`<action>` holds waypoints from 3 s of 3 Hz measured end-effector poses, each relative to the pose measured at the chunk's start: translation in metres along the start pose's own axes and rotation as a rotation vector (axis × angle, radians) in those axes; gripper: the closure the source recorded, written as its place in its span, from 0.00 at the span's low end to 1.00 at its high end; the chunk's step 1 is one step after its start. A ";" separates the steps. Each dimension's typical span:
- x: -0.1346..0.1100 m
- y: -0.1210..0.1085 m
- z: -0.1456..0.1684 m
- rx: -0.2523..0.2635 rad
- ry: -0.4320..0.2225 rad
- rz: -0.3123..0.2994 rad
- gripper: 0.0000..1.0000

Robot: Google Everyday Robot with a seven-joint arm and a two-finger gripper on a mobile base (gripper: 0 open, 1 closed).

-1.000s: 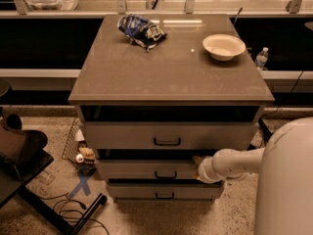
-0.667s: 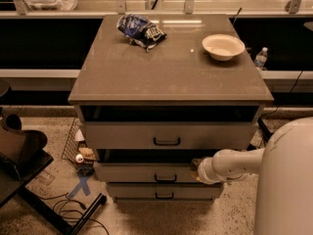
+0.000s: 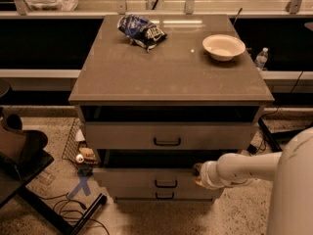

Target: Open middle drawer

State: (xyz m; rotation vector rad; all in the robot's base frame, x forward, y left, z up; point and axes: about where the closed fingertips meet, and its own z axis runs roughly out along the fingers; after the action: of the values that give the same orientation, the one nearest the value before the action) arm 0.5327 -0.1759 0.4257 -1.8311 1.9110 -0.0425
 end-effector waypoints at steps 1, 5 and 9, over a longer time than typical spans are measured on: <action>-0.001 -0.001 -0.002 0.000 0.000 0.000 1.00; 0.024 0.046 -0.044 0.003 0.023 0.075 1.00; 0.052 0.088 -0.056 -0.087 0.043 0.143 1.00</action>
Offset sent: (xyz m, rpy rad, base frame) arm -0.2352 -0.1329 0.0583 0.0239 0.0915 -0.2466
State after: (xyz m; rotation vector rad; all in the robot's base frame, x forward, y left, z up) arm 0.4310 -0.2334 0.4276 -1.7567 2.0986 0.0502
